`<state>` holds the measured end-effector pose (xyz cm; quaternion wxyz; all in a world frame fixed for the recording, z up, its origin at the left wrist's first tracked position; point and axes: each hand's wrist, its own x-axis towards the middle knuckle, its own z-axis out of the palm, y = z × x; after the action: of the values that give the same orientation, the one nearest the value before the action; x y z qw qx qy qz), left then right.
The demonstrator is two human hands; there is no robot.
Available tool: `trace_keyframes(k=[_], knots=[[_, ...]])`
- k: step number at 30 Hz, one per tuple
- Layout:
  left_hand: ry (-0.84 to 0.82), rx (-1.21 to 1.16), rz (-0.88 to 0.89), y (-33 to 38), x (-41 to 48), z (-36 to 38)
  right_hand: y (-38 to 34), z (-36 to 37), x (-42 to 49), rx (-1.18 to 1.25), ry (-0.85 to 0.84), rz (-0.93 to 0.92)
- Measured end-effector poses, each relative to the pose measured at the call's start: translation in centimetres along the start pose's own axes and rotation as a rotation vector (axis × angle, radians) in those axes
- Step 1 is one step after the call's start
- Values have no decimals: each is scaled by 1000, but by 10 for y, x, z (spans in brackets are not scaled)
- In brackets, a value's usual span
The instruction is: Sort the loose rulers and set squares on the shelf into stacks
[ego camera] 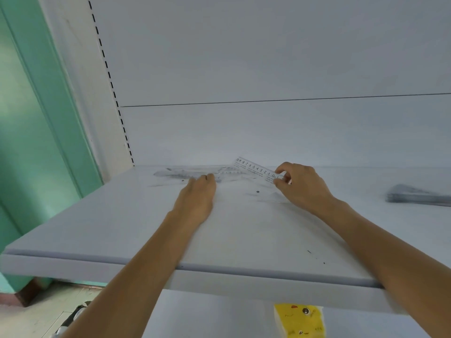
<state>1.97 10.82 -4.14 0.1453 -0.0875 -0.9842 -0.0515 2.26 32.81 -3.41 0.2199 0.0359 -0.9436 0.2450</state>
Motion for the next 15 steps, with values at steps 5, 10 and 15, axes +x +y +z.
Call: trace_keyframes(k=[5, 10, 15], knots=[[61, -218, -81, -5, 0, 4, 6, -1, 0, 7, -30, 10], [200, -328, -179, -4, 0, 0, 12, -1, 1, -32, -26, 0], [235, -330, -70, -6, -1, 0, 14, 0, 3, -85, 0, -13]])
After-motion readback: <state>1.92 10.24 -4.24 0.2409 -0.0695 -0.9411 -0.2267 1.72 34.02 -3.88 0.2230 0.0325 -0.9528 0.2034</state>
